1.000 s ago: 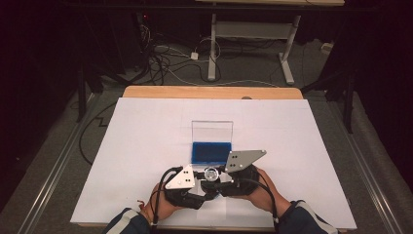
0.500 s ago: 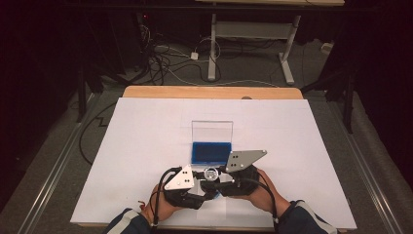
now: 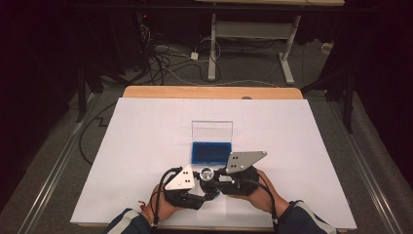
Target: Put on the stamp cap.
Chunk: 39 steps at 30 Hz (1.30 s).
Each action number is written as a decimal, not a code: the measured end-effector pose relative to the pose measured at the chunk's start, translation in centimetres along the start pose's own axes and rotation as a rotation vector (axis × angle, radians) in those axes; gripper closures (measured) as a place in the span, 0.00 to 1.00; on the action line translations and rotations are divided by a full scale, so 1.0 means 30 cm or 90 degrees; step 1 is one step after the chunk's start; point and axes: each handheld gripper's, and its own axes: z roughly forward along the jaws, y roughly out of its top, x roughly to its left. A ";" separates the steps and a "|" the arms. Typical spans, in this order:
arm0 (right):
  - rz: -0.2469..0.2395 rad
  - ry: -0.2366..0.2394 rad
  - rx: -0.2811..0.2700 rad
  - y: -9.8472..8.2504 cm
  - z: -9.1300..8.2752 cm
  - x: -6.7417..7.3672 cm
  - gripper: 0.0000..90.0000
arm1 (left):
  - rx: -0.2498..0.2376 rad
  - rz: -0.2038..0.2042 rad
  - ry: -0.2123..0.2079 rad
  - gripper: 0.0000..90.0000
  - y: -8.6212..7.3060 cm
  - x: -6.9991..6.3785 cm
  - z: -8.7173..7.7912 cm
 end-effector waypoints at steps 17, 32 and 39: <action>-0.020 -0.011 -0.007 -0.005 0.000 0.009 0.83 | 0.016 0.007 0.009 0.40 0.013 -0.002 -0.007; -0.010 -0.007 -0.023 -0.017 0.000 0.005 0.83 | 0.008 -0.012 -0.003 0.41 0.011 0.002 -0.009; -0.010 -0.005 -0.028 -0.017 -0.001 0.006 0.83 | 0.000 -0.027 -0.015 0.41 0.010 0.007 -0.012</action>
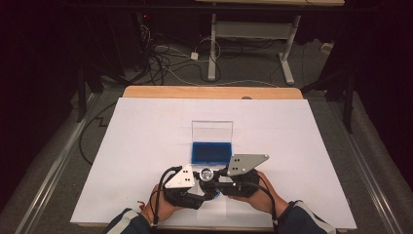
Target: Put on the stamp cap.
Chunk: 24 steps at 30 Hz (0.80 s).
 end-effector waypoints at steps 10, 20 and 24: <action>-0.006 -0.005 0.006 0.000 0.003 0.001 0.83 | 0.004 0.016 0.004 0.40 -0.003 0.002 0.003; -0.014 -0.025 -0.006 0.003 -0.011 0.002 0.83 | -0.001 0.018 0.039 0.31 -0.006 0.001 -0.001; -0.015 -0.035 -0.016 0.008 -0.030 -0.006 0.83 | 0.000 0.019 0.055 0.28 -0.010 0.003 -0.009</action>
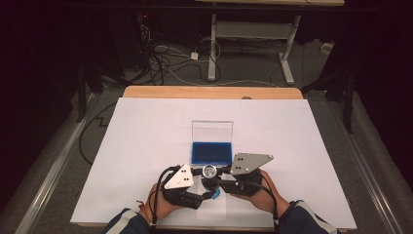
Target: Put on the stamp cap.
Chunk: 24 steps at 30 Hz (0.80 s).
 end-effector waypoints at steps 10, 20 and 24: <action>-0.001 -0.041 -0.002 -0.003 -0.063 -0.030 0.83 | 0.000 0.013 0.041 0.27 -0.029 0.016 -0.071; 0.004 -0.076 -0.003 -0.023 -0.129 -0.050 0.83 | 0.014 0.023 0.127 0.24 -0.077 0.044 -0.172; 0.003 -0.083 -0.003 -0.028 -0.145 -0.053 0.83 | 0.019 0.020 0.152 0.22 -0.102 0.053 -0.206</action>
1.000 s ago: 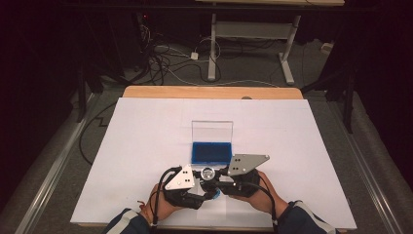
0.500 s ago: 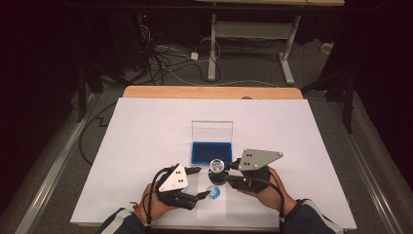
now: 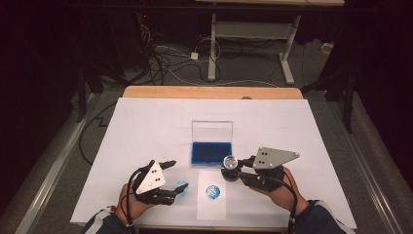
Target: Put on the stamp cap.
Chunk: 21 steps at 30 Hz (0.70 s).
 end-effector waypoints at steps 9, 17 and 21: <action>0.006 -0.003 0.001 -0.010 -0.010 -0.011 0.83 | 0.011 -0.024 0.039 0.21 -0.068 0.037 -0.065; 0.006 -0.008 0.006 -0.015 -0.016 -0.011 0.83 | 0.017 -0.041 0.058 0.19 -0.111 0.053 -0.104; 0.011 -0.005 0.006 -0.018 -0.017 -0.016 0.83 | 0.028 -0.050 0.068 0.19 -0.128 0.056 -0.111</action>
